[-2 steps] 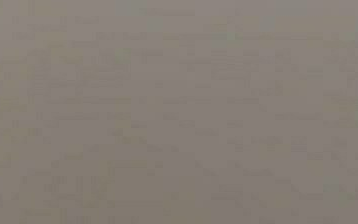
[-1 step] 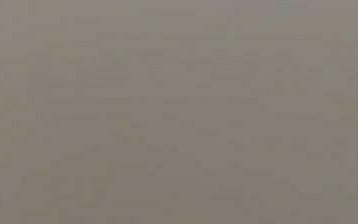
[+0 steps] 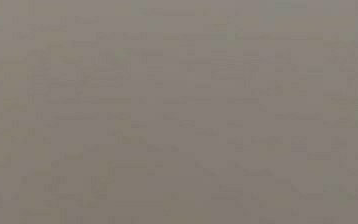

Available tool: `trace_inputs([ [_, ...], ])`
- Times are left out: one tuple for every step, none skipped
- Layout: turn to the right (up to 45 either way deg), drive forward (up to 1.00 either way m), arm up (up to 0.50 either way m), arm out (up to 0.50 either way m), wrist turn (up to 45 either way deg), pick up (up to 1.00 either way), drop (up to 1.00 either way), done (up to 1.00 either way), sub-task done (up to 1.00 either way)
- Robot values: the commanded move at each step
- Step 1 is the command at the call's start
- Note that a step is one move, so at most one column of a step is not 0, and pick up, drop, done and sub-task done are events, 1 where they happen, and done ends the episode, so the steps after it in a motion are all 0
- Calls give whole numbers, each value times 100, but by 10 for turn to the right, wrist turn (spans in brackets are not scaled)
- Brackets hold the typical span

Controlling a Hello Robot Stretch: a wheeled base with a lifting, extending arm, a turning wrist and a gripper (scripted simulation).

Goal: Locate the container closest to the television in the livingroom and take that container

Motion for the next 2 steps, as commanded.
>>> trace_inputs([
  [0, 0, -10, 0, 0, 0, 0, 0, 0],
  [0, 0, 0, 0, 0, 100, 0, 0, 0],
])
